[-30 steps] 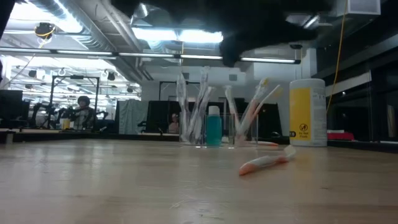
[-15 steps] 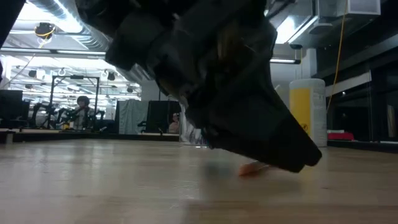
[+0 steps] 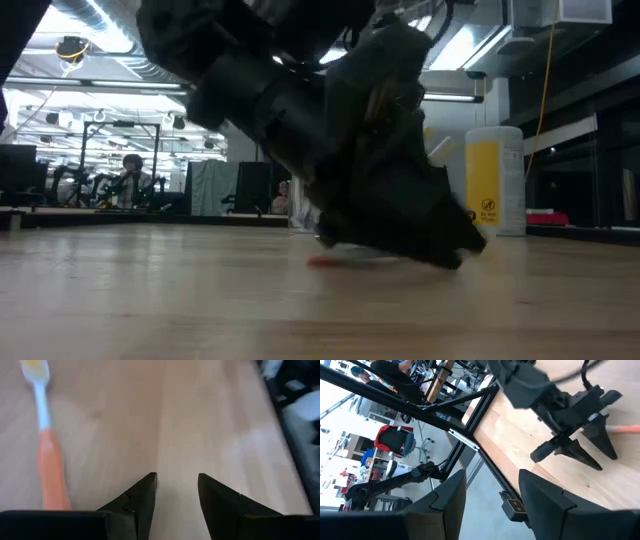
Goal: Pick & Place toothbrushing station
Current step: Put the orange toothbrush into the right section of the transparent organizer
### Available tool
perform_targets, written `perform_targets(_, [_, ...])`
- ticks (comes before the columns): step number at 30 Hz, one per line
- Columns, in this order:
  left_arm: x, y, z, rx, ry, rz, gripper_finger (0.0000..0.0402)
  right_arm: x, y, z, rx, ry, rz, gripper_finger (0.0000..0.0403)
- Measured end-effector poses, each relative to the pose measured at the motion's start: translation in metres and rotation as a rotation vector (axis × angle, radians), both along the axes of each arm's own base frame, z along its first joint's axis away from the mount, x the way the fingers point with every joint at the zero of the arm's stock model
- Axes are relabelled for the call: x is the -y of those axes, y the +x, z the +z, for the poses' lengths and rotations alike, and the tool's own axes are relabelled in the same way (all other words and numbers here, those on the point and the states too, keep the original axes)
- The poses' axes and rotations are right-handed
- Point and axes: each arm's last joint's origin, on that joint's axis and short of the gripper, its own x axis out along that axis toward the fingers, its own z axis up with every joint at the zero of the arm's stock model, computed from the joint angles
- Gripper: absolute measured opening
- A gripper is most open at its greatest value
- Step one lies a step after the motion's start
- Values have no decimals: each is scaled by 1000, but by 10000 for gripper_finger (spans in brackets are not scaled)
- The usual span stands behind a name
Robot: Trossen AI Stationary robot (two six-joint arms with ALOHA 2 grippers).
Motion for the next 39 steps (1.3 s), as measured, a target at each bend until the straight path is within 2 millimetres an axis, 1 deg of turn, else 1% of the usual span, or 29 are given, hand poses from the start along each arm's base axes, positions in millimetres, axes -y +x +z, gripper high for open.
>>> perform_targets(2, [1, 3, 8, 77, -21, -57, 143, 0, 0, 0, -1, -2, 2, 185])
perform_targets(4, [3, 4, 29, 155, 1, -46, 143, 0, 0, 0, -1, -5, 4, 185])
perform_targets(6, [3, 4, 51, 223, 60, -6, 143, 0, 0, 0, -1, -6, 5, 185])
perform_targets(7, [2, 2, 58, 228, 105, 13, 143, 0, 0, 0, -1, -12, 7, 185])
perform_targets(8, [-1, 0, 61, 215, 162, 21, 143, 0, 0, 0, -1, -22, 11, 185])
perform_targets(9, [-5, -1, 62, 198, 213, 31, 143, 0, 0, 0, -1, -24, 12, 185])
perform_targets(10, [-8, -3, 62, 144, 263, 49, 143, 0, 0, 0, -1, -27, 13, 185])
perform_targets(12, [-16, -8, 61, -40, 335, 89, 143, 0, 0, 0, -1, -34, 15, 185])
perform_targets(14, [-22, -15, 51, -195, 368, 84, 143, 0, 0, 0, 0, -42, 17, 185])
perform_targets(16, [-22, -18, 37, -257, 360, 37, 143, 0, 0, 0, 2, -48, 14, 185])
perform_targets(17, [-21, -19, 36, -260, 353, 21, 143, 1, 1, 0, 3, -51, 12, 185])
perform_targets(20, [-15, -15, 40, -214, 320, 28, 143, 1, 1, 0, 2, -52, 10, 185])
perform_targets(24, [-11, -15, 27, -237, 300, 26, 143, 1, 1, 0, 4, -54, 6, 185])
perform_targets(27, [-10, -15, 29, -227, 270, 64, 143, 1, 1, 0, 5, -53, 5, 185])
perform_targets(29, [-11, -15, 33, -220, 228, 127, 143, 1, 1, 0, 6, -51, 2, 185])
perform_targets(32, [-10, -11, 48, -161, 132, 229, 143, 2, 2, 0, 6, -49, -1, 185])
perform_targets(34, [-3, -8, 55, -95, 100, 220, 143, 3, 3, 0, 5, -47, -5, 185])
perform_targets(37, [12, -4, 66, 23, 38, 136, 143, 4, 5, 0, 2, -52, -7, 184])
perform_targets(39, [17, -5, 64, 5, 3, 144, 143, 5, 6, 0, -2, -51, -5, 184])
